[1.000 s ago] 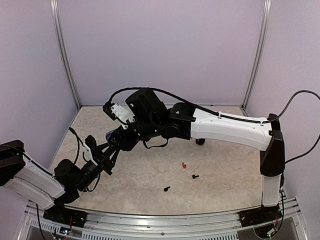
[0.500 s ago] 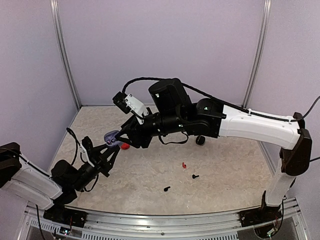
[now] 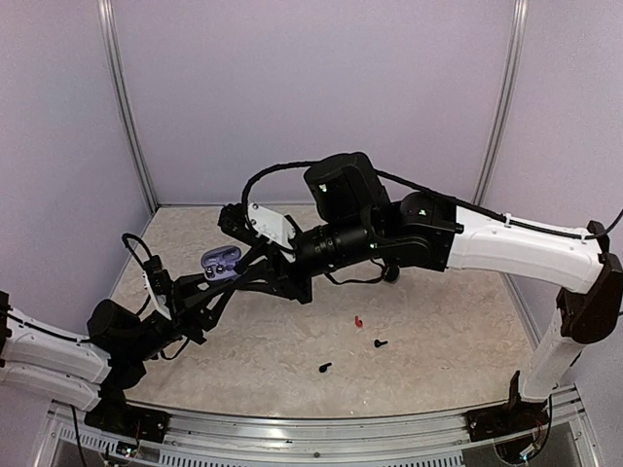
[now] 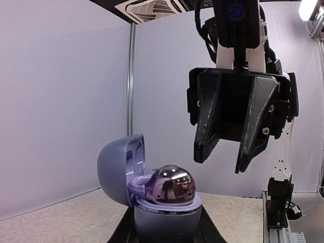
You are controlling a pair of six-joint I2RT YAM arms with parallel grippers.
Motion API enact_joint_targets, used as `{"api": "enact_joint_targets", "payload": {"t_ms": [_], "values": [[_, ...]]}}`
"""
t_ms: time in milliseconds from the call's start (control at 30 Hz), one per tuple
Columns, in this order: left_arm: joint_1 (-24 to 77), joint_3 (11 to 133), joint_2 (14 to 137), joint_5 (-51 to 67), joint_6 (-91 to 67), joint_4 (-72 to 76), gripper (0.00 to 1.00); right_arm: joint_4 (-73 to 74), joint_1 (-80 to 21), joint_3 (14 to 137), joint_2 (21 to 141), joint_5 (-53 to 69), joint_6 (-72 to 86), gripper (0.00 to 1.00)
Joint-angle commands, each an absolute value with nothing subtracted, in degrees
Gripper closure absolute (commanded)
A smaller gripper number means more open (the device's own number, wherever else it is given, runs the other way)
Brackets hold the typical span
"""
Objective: Insert the wireless bluetooth earbuds into the charging case
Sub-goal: Adjust the left earbud in the left side groove of the charging case.
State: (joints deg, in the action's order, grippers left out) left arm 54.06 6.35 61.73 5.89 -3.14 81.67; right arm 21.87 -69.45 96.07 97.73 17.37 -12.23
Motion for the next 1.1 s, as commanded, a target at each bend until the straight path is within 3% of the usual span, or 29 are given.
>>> {"api": "enact_joint_targets", "payload": {"t_ms": [0,400,1067], "values": [[53.76,8.39,61.34,10.29,-4.31,77.75,1.00,25.24,-72.37,99.24,97.92,15.54,-17.23,0.77],[53.73,9.73,63.69,12.36,-4.18,77.35,1.00,25.26,-73.56,103.15,100.52,11.17,-17.40,0.92],[53.70,10.20,63.43,12.31,-3.49,76.94,1.00,25.49,-73.40,102.74,103.84,7.13,-16.27,1.00]]}}
